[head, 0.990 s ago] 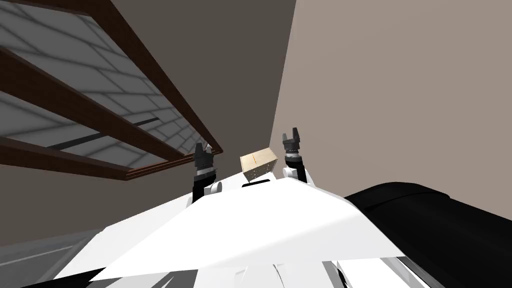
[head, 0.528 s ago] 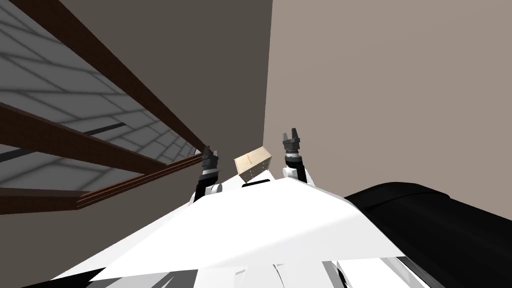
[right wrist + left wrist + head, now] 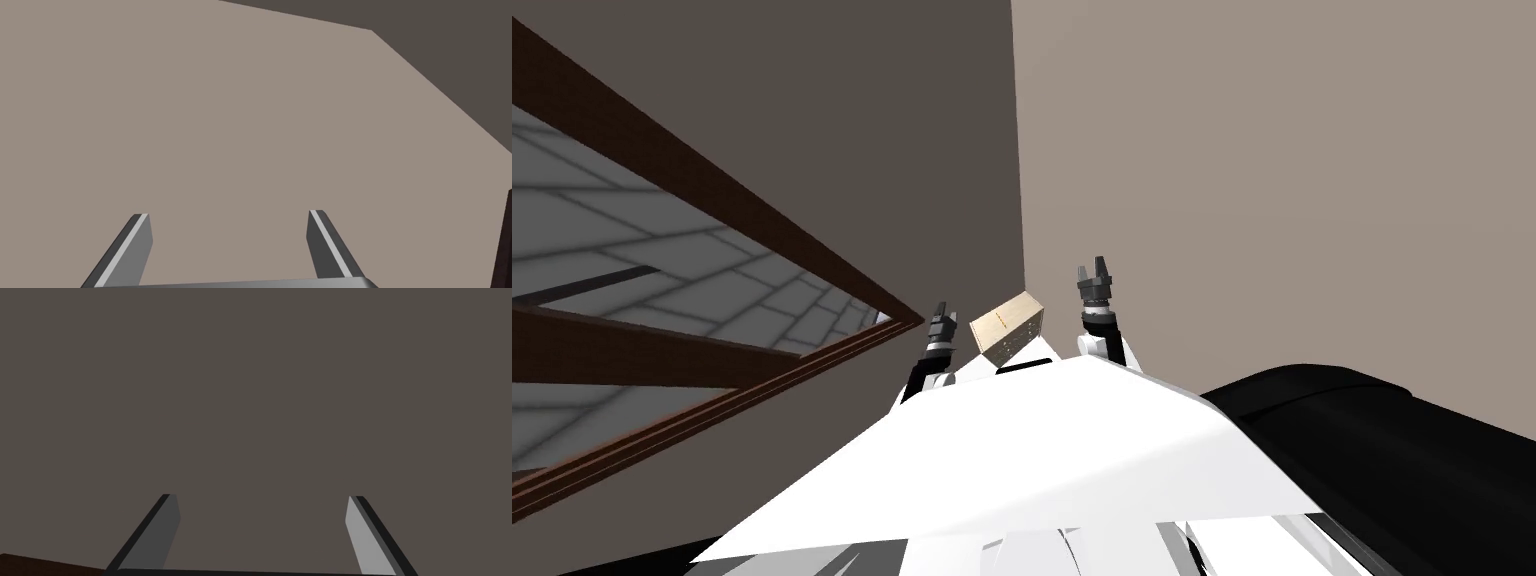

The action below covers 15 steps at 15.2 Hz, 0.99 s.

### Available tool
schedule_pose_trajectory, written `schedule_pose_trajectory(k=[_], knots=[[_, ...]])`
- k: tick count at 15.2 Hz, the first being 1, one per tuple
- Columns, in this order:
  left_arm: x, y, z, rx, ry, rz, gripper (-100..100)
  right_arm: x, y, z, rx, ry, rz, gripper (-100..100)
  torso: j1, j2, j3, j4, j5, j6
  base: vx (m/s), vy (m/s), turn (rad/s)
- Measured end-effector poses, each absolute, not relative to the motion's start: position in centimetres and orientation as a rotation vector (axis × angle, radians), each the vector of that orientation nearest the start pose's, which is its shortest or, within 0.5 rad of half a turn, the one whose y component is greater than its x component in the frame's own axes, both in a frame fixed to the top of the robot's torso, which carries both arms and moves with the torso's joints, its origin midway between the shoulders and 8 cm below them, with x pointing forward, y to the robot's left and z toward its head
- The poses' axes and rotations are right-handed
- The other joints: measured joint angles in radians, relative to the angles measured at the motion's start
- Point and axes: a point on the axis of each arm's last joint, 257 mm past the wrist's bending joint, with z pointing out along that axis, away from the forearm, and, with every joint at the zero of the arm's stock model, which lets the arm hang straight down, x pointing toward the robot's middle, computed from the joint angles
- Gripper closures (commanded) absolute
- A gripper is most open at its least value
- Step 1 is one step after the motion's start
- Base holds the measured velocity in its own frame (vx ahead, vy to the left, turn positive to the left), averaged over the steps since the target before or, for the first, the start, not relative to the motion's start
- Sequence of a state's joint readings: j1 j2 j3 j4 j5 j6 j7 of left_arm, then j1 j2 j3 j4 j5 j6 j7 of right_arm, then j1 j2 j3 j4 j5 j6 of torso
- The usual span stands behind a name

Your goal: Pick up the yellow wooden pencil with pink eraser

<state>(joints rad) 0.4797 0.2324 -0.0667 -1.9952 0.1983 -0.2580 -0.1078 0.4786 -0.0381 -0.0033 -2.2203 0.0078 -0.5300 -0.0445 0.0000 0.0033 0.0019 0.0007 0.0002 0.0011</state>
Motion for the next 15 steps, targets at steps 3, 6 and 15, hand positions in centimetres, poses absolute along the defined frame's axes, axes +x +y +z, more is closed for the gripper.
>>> schedule_pose_trajectory(k=[3, 6, 15], knots=[[40.7, 28.7, -20.0, -1.041, 1.186, -1.182, -100, 35.2, -27.5, 1.0, 0.651, 0.643, 1.342, 0, -0.001, -0.003, -0.002, -0.001, 0.000, 0.000, 0.019, -0.031, -0.350], [40.3, 29.0, -23.6, -1.108, 1.266, -1.160, -100, 35.2, -27.5, 1.0, 0.651, 0.643, 1.342, 0, 0.000, -0.003, -0.002, -0.001, 0.000, 0.000, -0.003, -0.016, -0.368], [38.3, 31.6, -34.1, -1.316, 1.498, -1.052, -100, 35.2, -27.5, 1.0, 0.651, 0.643, 1.341, 0, 0.001, -0.004, -0.003, -0.001, 0.000, -0.001, 0.005, 0.001, -0.323]])
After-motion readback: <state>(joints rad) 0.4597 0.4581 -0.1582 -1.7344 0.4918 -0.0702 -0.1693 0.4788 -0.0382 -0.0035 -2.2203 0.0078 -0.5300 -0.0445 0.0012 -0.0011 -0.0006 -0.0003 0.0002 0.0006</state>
